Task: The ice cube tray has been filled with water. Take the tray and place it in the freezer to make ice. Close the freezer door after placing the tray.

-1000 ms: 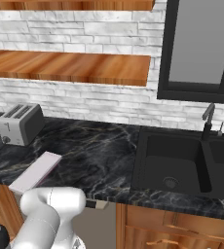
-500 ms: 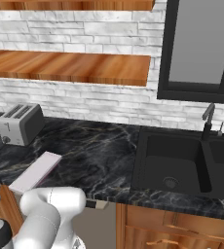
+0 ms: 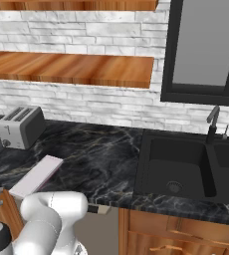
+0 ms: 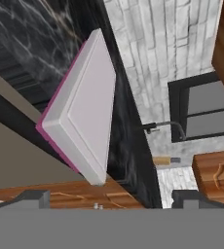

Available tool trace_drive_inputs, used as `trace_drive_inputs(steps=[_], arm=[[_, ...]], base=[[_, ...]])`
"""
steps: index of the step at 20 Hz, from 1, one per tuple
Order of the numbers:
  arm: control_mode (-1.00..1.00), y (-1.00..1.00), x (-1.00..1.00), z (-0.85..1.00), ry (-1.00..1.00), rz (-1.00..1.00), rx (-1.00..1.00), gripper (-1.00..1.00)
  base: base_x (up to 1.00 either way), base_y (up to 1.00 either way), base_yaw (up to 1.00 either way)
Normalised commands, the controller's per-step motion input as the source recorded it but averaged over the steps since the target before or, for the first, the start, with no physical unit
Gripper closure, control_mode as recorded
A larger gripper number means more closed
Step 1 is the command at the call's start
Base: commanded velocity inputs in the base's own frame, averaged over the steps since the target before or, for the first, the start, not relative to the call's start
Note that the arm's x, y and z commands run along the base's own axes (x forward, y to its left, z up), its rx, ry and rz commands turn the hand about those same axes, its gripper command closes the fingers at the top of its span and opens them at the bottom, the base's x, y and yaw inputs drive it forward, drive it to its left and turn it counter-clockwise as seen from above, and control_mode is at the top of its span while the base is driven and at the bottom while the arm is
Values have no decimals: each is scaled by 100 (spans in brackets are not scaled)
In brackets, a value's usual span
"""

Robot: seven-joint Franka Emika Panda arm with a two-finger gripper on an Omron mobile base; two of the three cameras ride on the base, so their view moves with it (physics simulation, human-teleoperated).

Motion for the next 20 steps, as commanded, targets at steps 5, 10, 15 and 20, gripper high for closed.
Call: trace_drive_inputs(steps=[5,10,15,20], arm=[[-100,0,16,-2,0,0,0,-100],[-100,0,17,-17,0,1,0,-100],[-100,0,20,-22,0,1,0,-100],[-100,0,16,-13,0,0,0,-100]], base=[[0,0,0],[0,0,0],[0,0,0],[0,0,0]])
